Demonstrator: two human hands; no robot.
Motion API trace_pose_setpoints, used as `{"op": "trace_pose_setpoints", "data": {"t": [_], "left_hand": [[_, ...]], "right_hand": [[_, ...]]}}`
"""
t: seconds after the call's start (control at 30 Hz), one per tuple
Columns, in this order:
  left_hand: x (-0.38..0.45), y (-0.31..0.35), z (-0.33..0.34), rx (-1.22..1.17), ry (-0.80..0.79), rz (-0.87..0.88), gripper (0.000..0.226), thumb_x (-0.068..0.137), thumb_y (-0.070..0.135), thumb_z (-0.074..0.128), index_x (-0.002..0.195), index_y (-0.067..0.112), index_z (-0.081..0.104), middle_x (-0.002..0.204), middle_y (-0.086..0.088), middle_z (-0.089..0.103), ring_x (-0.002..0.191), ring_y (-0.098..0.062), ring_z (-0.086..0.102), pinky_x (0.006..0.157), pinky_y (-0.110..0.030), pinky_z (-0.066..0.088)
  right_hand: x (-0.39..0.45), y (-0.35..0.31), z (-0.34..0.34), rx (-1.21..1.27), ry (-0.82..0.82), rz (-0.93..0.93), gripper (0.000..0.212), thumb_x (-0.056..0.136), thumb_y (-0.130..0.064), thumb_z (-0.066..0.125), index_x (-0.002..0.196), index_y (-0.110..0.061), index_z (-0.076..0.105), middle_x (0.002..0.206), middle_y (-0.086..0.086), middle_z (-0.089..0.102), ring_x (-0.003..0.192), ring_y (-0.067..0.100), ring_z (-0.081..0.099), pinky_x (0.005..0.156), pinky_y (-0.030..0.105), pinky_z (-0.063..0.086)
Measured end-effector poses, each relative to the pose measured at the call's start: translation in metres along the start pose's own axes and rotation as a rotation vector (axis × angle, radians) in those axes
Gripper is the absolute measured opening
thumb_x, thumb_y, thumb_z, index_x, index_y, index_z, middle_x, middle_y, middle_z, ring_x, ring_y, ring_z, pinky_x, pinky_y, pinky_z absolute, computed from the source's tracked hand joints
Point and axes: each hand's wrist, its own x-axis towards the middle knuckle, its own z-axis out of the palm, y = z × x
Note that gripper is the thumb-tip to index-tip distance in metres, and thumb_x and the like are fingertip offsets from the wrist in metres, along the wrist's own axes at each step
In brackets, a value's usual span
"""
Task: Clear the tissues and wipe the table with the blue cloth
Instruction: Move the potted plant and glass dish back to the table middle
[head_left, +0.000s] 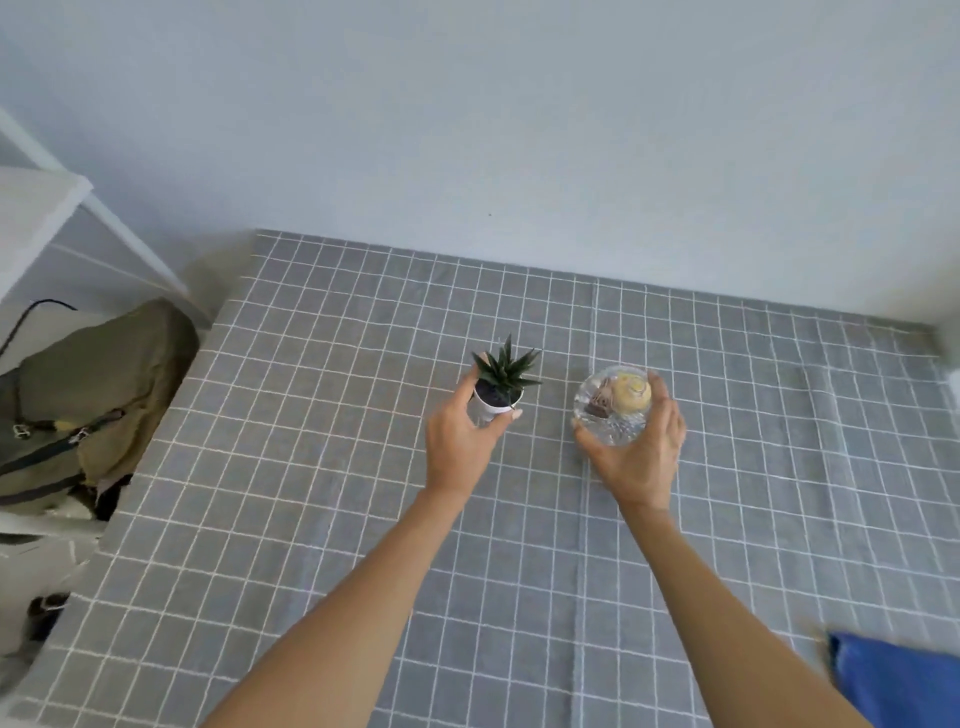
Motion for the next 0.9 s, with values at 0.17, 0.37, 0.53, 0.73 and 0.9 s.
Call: {"op": "trace_pose_setpoints", "data": {"t": [0.17, 0.37, 0.53, 0.73, 0.9], "left_hand": [[0.010, 0.000, 0.027, -0.017, -0.037, 0.027, 0.058, 0.069, 0.029, 0.085, 0.119, 0.009, 0.063, 0.101, 0.003, 0.072, 0.087, -0.013, 0.067, 0.077, -0.026, 0.054], [0.021, -0.001, 0.049, -0.007, -0.066, 0.009, 0.053, 0.068, 0.031, 0.085, 0.113, 0.011, 0.064, 0.093, 0.004, 0.073, 0.076, -0.008, 0.064, 0.069, -0.015, 0.049], [0.021, -0.001, 0.063, -0.029, -0.110, 0.007, 0.050, 0.068, 0.026, 0.085, 0.108, 0.005, 0.064, 0.091, 0.001, 0.073, 0.078, -0.012, 0.068, 0.070, -0.025, 0.055], [0.022, 0.001, 0.073, -0.030, -0.126, 0.043, 0.053, 0.069, 0.028, 0.085, 0.111, 0.004, 0.063, 0.093, 0.001, 0.073, 0.080, -0.011, 0.069, 0.072, -0.022, 0.056], [0.023, 0.006, 0.077, -0.055, -0.154, 0.020, 0.055, 0.072, 0.029, 0.083, 0.118, 0.008, 0.061, 0.096, 0.001, 0.073, 0.081, -0.013, 0.069, 0.073, -0.035, 0.058]], "right_hand": [[0.011, 0.014, 0.004, 0.004, 0.041, 0.069, 0.096, 0.061, -0.046, 0.078, 0.139, -0.008, 0.038, 0.121, 0.015, 0.051, 0.114, 0.032, 0.045, 0.105, 0.047, 0.032], [0.019, 0.027, 0.010, -0.009, 0.028, 0.107, 0.099, 0.060, -0.044, 0.083, 0.140, -0.010, 0.036, 0.120, 0.013, 0.050, 0.113, 0.031, 0.044, 0.106, 0.045, 0.031], [0.026, 0.035, 0.007, -0.021, -0.040, 0.103, 0.102, 0.062, -0.049, 0.083, 0.143, -0.014, 0.032, 0.129, 0.012, 0.046, 0.120, 0.030, 0.043, 0.109, 0.041, 0.028], [0.029, 0.040, 0.001, -0.022, -0.077, 0.117, 0.102, 0.066, -0.052, 0.080, 0.146, -0.016, 0.028, 0.136, 0.015, 0.044, 0.128, 0.033, 0.040, 0.105, 0.052, 0.034], [0.030, 0.041, 0.001, -0.041, -0.090, 0.145, 0.105, 0.065, -0.060, 0.077, 0.147, -0.021, 0.023, 0.140, 0.014, 0.043, 0.130, 0.032, 0.039, 0.104, 0.055, 0.035]]}}
